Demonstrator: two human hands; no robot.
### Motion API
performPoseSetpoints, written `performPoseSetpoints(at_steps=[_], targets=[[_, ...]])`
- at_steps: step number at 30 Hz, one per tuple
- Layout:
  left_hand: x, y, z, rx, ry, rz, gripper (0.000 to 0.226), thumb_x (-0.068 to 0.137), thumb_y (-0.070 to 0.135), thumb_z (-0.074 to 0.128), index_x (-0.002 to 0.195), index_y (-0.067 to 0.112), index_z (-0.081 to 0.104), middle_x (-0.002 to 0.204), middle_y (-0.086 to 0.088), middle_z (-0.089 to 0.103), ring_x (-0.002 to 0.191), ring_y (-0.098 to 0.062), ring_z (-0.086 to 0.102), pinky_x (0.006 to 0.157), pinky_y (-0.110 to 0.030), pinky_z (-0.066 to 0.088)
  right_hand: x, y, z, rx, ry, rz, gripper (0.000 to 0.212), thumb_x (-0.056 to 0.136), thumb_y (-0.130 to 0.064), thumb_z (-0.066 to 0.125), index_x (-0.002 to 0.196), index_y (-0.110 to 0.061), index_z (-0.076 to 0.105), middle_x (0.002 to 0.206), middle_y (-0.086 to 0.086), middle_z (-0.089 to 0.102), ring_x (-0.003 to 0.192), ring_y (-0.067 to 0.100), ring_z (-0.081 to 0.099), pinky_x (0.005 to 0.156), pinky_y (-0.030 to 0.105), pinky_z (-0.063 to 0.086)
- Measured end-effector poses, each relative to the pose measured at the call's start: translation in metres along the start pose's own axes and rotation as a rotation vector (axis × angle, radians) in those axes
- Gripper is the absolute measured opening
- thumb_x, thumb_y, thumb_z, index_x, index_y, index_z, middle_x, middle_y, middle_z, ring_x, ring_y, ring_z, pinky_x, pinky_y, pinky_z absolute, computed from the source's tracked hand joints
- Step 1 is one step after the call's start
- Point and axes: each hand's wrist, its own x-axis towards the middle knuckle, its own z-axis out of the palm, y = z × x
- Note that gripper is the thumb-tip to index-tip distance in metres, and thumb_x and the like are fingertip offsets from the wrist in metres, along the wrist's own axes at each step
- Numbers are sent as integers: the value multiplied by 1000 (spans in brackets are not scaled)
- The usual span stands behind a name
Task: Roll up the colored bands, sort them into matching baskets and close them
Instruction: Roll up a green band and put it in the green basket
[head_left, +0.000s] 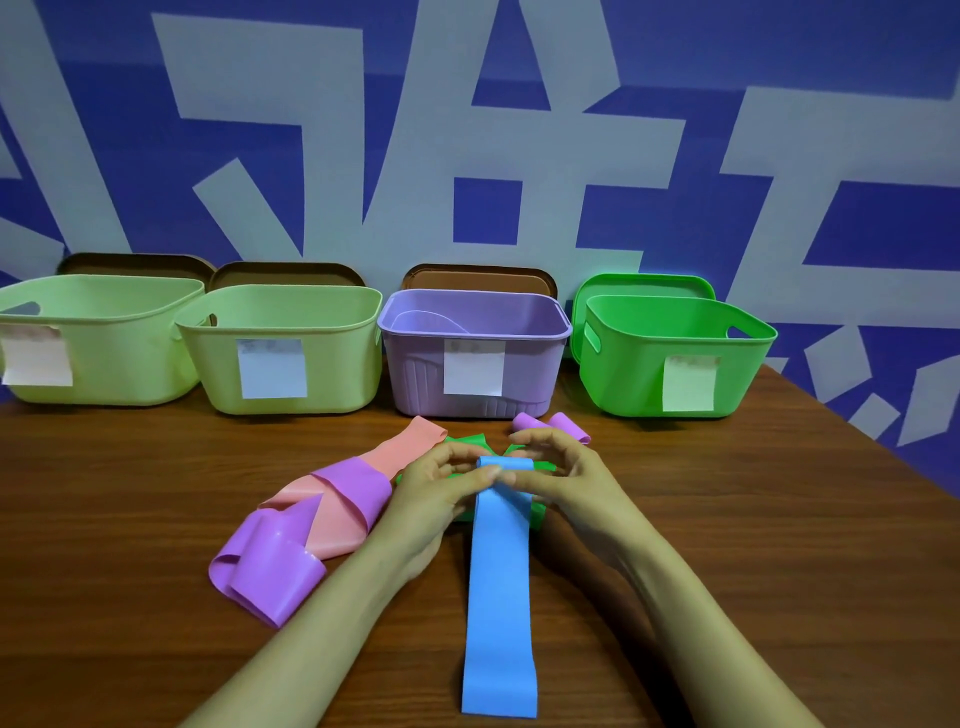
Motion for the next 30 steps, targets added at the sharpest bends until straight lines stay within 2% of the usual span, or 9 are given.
performPoseSetpoints(at_steps=[2, 3, 6, 11, 15, 19, 22, 27, 30], targets=[[1, -2, -1, 2, 5, 4, 16, 83, 2, 67, 93, 14, 66, 94, -6, 70, 88, -17, 68, 74, -27, 51, -1, 1, 3, -11, -18, 87, 22, 80, -22, 72, 98, -13, 64, 96, 5, 67, 85, 8, 63, 67, 20, 48], [1, -2, -2, 8, 7, 6, 16, 82, 2, 68, 93, 15, 66, 94, -6, 70, 89, -18, 68, 74, -27, 51, -2, 1, 4, -9, -34, 125, 16, 84, -24, 69, 94, -12, 65, 92, 5, 68, 82, 9, 64, 68, 21, 49], [3, -6, -5, 57, 3, -4, 19, 83, 4, 68, 98, 14, 66, 103, -11, 69, 96, -23, 68, 75, -29, 51, -3, 2, 6, 46, -55, 196, 9, 89, -16, 63, 84, -8, 64, 82, 5, 70, 75, 12, 66, 66, 22, 52], [3, -7, -3, 14, -24, -98, 28, 86, 6, 66, 112, 7, 57, 106, -11, 71, 95, -19, 70, 75, -25, 56, -4, 0, 6, 205, -18, 254, 4, 86, -6, 65, 89, -3, 62, 87, 17, 68, 78, 25, 66, 71, 29, 54], [3, -5, -4, 20, -26, -102, 30, 84, 4, 68, 113, 5, 58, 106, -11, 71, 95, -20, 70, 80, -28, 56, -4, 0, 6, 257, -10, 241, 8, 83, 0, 66, 87, -6, 62, 89, 21, 67, 76, 29, 65, 71, 35, 53], [3, -6, -4, 34, -25, -86, 36, 80, 10, 73, 112, 7, 59, 108, -10, 70, 99, -21, 69, 87, -33, 54, -4, 0, 6, 241, -3, 212, 15, 81, 7, 65, 90, -5, 62, 96, 26, 65, 83, 34, 64, 73, 39, 53], [3, -4, -1, -18, 7, -60, 26, 82, 19, 70, 103, 7, 63, 103, -10, 70, 96, -18, 69, 81, -31, 55, -5, -3, 6, 248, -19, 183, 21, 79, 13, 64, 94, -3, 62, 95, 24, 65, 82, 32, 65, 71, 35, 57], [2, -1, 2, -8, 41, -3, 16, 84, 12, 68, 99, 7, 63, 89, -6, 72, 81, -13, 71, 69, -23, 55, -3, -2, 6, 279, -33, 159, 26, 73, 13, 68, 90, -7, 66, 99, 22, 66, 84, 31, 68, 78, 37, 57], [1, 0, 2, -13, 46, 20, 15, 84, 9, 68, 98, 9, 63, 93, -7, 71, 86, -17, 70, 71, -25, 54, -4, -7, 6, 288, -38, 155, 23, 77, 5, 67, 97, -6, 64, 96, 18, 68, 78, 24, 70, 68, 30, 58]])
